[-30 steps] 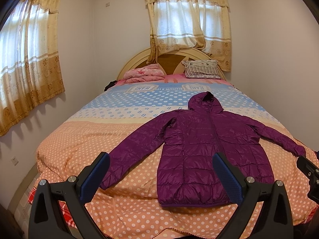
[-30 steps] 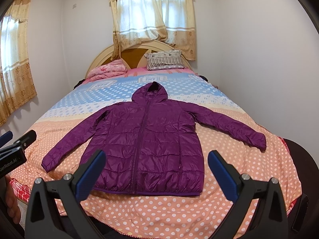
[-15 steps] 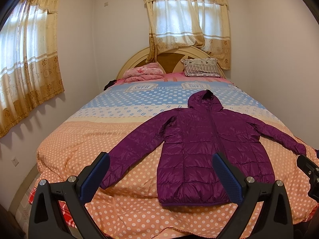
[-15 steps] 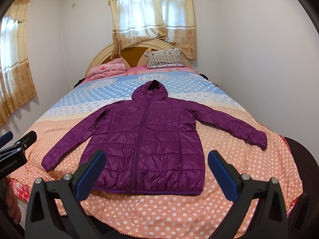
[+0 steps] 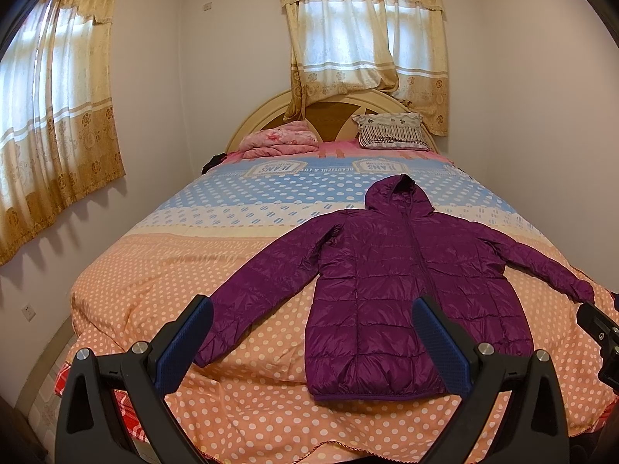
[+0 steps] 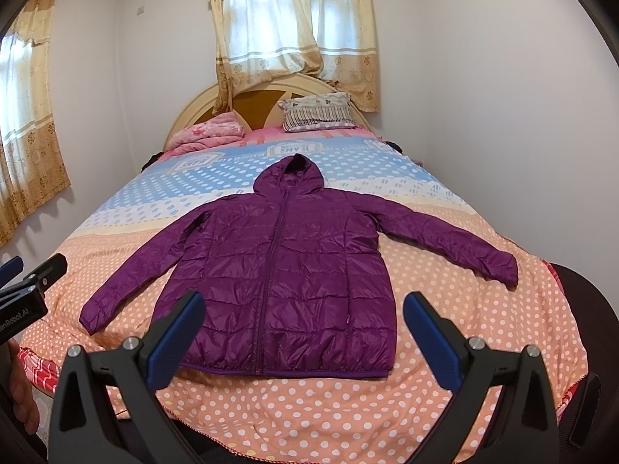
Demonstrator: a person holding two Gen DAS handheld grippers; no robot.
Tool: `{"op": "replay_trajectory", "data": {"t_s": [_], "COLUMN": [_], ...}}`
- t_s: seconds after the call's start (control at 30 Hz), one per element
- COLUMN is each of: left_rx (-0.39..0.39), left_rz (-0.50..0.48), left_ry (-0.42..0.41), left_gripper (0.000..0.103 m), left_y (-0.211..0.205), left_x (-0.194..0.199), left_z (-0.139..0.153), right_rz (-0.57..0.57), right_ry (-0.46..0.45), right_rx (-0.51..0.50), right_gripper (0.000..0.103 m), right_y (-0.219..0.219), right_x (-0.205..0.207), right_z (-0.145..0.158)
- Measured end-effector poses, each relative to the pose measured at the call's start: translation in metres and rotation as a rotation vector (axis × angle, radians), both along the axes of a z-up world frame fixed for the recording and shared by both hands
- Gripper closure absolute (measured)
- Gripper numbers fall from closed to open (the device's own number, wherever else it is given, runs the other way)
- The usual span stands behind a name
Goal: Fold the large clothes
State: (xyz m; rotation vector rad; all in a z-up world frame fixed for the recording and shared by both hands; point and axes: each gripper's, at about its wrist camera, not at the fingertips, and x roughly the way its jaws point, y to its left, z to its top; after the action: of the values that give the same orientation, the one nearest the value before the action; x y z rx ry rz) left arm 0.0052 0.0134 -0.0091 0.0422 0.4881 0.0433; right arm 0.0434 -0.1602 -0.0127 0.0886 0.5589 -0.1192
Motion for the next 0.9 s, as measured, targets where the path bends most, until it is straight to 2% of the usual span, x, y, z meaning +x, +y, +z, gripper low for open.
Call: {"op": "replay_trajectory", "data": {"t_s": [0.37, 0.63, 0.73, 0.8, 0.9], "left_rx": [0.004, 0.013, 0.030, 0.049, 0.074], "left_rz": [-0.006, -0.043, -0.060, -0.070, -0.078], "left_ry": [0.016, 0.063, 0.083, 0.099, 0.123], "left_gripper": [0.001, 0.001, 0.001, 0.001, 0.001], "left_y": [-0.002, -0.014, -0.018, -0.020, -0.023], "left_x": [0.004, 0.018, 0.030, 0.043, 0.068], "left_z": [-0.005, -0.018, -0.027, -0.036, -0.052], "right_rz": [-0.002, -0.005, 0.008, -0.022, -0.082], "right_ry": [0.016, 0.054, 0.061, 0.054, 0.097], "right_rx": [0.010, 0.026, 0.078, 0.108, 0.111], "right_gripper": [0.000, 0.000, 0.000, 0.000, 0.000], "right_y": [-0.006, -0.014, -0.029, -0.046, -0.075], "right_x": [0.004, 0.015, 0.022, 0.027, 0.043], "right_z": [-0.005, -0.017, -0.027, -0.036, -0.053]}}
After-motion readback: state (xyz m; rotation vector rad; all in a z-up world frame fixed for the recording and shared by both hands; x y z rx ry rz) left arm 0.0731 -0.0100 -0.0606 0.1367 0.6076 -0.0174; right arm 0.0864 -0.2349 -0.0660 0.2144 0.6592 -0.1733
